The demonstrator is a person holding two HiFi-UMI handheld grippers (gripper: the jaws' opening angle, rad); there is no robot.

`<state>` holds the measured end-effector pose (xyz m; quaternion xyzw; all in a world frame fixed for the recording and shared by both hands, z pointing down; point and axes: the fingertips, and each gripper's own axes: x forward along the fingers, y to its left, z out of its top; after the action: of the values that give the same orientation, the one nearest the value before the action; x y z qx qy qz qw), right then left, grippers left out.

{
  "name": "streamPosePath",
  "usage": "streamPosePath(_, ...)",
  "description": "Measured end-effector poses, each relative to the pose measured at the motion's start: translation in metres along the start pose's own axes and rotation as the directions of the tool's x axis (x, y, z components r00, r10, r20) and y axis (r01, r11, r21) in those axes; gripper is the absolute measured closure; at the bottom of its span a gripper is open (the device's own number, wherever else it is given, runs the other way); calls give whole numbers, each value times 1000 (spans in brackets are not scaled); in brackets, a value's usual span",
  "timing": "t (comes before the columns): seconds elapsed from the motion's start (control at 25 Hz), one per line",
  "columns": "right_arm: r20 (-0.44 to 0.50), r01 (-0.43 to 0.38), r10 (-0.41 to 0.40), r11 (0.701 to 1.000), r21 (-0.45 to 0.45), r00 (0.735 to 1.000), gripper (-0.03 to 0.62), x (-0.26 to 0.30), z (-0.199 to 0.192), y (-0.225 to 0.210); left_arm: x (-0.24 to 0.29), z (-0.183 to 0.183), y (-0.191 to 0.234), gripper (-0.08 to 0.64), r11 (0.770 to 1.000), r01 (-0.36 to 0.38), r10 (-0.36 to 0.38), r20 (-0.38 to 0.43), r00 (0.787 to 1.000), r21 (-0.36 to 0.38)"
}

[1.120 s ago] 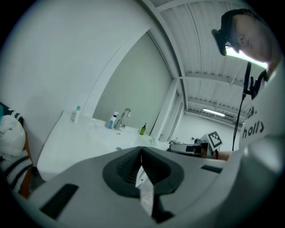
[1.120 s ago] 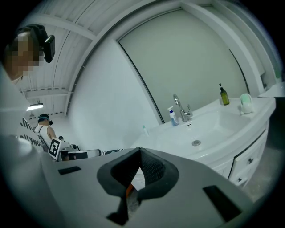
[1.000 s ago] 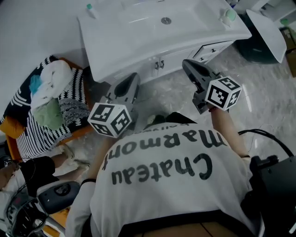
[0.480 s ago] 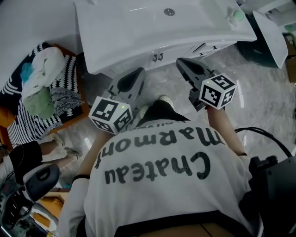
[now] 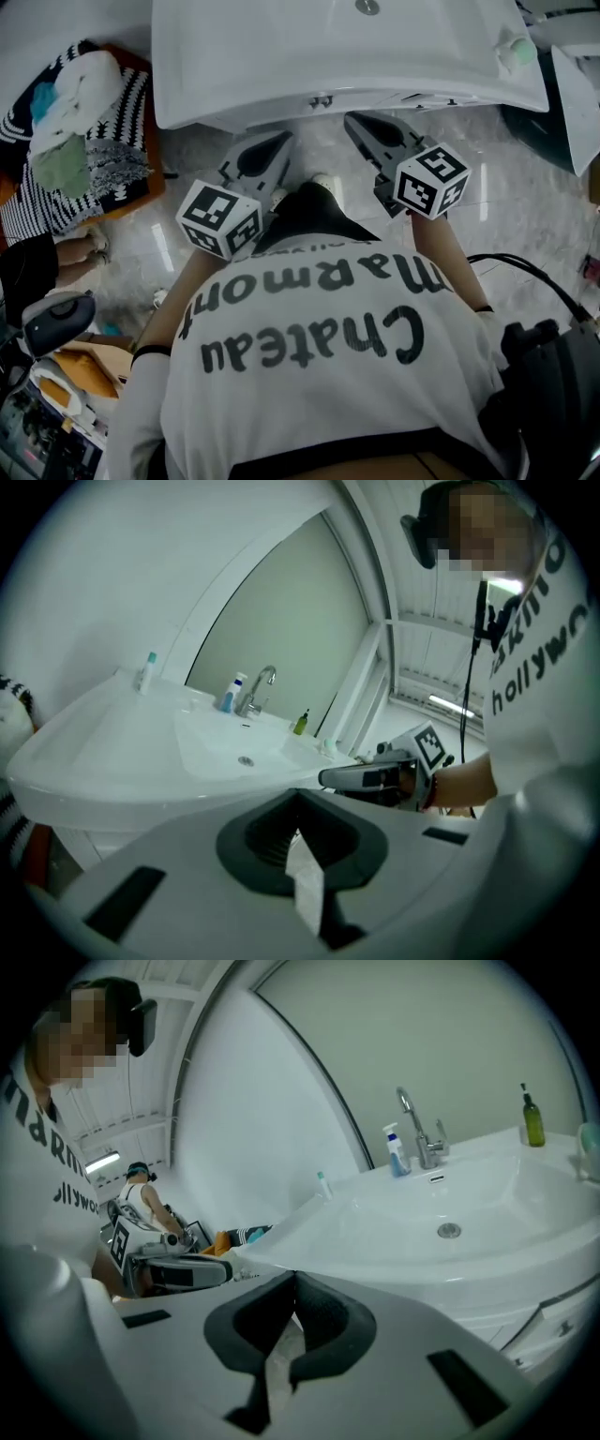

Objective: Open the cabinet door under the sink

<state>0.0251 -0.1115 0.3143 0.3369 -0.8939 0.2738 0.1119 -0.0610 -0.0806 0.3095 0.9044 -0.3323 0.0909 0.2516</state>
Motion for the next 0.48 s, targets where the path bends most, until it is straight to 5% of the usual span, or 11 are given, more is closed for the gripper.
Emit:
streamPosePath(0.16,-85,-59,56,998,-31,995,583,16,-22,-27,26,-22,9,551,998,-48,50,-70,996,37)
streamPosePath(0.48,-92,-75,85,992,103,992,583,52,-66,-83,68,-63,39,551,994,-110,106,-138,985,-21)
